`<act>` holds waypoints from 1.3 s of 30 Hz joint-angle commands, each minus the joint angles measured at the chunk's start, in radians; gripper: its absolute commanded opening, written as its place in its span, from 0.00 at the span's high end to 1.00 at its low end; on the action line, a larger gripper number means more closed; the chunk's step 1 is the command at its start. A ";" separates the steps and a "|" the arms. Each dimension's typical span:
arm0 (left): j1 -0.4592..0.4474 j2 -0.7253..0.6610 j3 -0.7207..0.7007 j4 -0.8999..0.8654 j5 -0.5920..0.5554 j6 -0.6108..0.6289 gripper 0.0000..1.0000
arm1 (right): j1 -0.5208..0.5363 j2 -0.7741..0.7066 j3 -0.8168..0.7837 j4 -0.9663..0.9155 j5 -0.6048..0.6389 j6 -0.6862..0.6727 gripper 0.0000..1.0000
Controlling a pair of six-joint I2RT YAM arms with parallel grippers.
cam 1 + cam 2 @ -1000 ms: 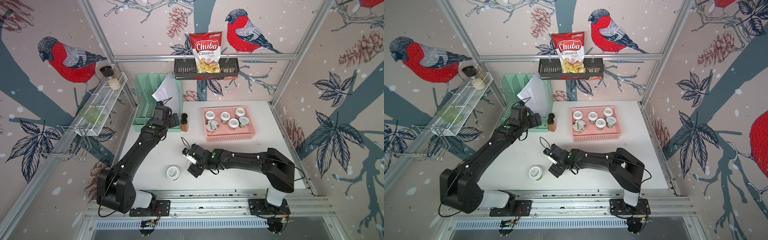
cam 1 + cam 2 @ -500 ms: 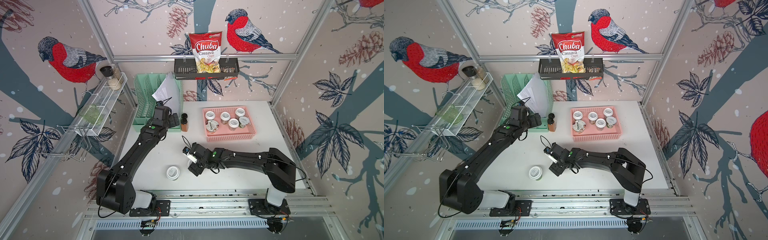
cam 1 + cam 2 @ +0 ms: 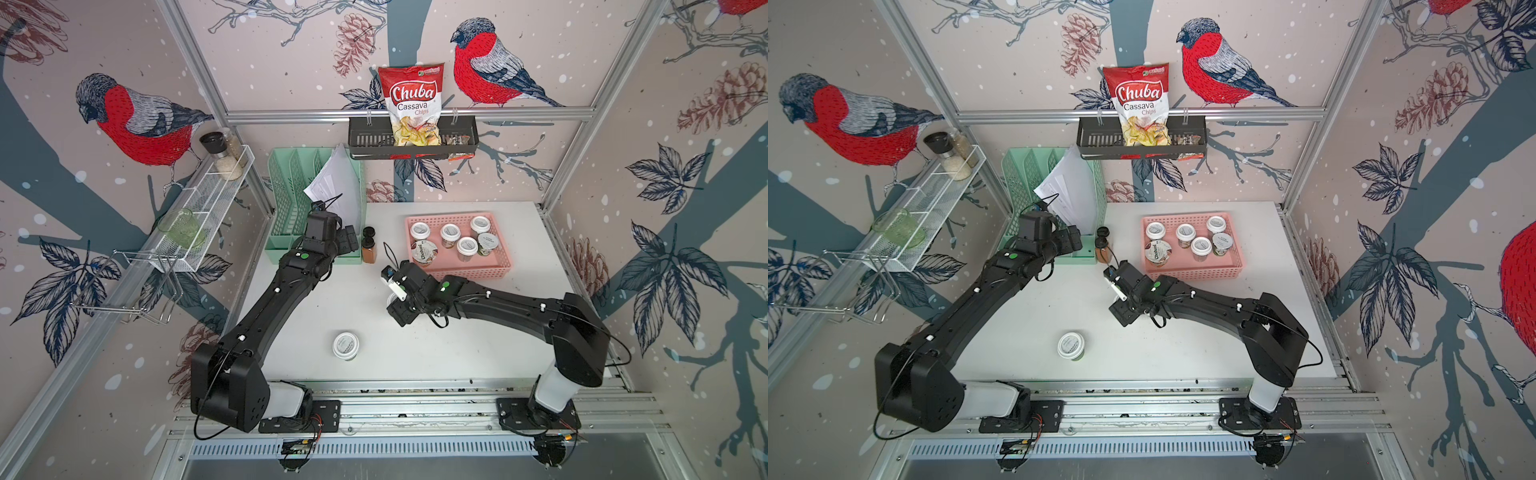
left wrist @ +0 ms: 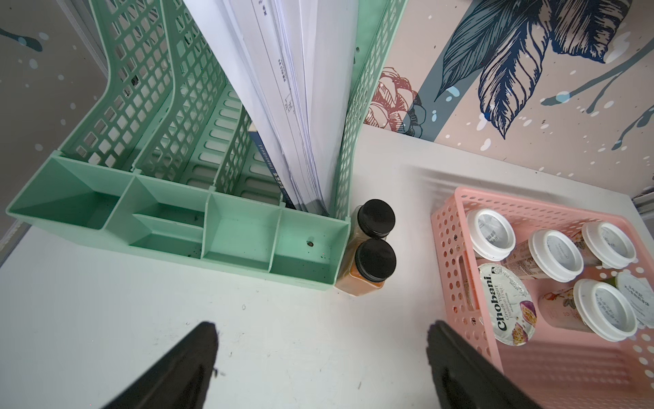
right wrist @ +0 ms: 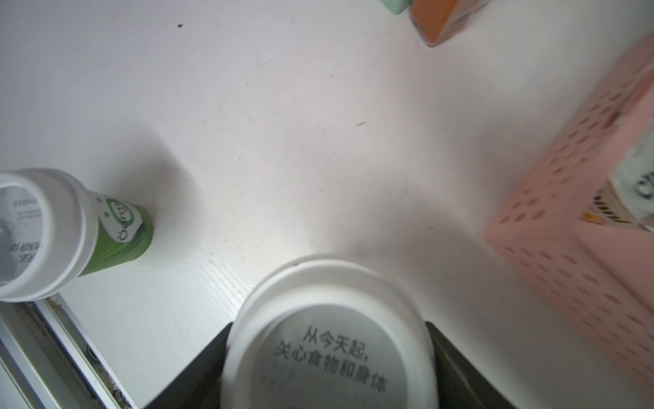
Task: Put the yogurt in the basket
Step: Pick up the yogurt from the center of the board, then place the yogurt in the basket.
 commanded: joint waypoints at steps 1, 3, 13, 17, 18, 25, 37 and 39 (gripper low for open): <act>0.000 -0.008 0.003 0.017 0.015 0.004 0.04 | -0.058 -0.031 0.026 -0.043 0.062 0.029 0.21; 0.000 -0.009 0.002 0.018 0.020 0.004 0.04 | -0.110 -0.048 0.042 -0.049 0.081 0.031 0.22; 0.000 -0.019 0.000 0.022 0.029 0.010 0.04 | -0.358 -0.043 0.143 -0.050 0.098 0.002 0.21; 0.000 -0.017 0.000 0.024 0.034 0.011 0.04 | -0.420 -0.017 0.152 -0.014 0.074 -0.009 0.21; 0.000 -0.017 -0.001 0.025 0.035 0.012 0.05 | -0.433 -0.008 0.147 -0.003 0.065 -0.009 0.21; -0.001 -0.002 -0.001 0.030 0.054 0.016 0.04 | -0.479 0.038 0.101 0.079 0.034 -0.012 0.22; -0.071 0.043 0.008 0.014 0.004 0.036 0.04 | -0.509 0.108 0.052 0.168 -0.008 -0.009 0.22; -0.072 0.048 0.010 0.015 0.005 0.036 0.04 | -0.510 0.121 0.047 0.179 -0.014 -0.006 0.22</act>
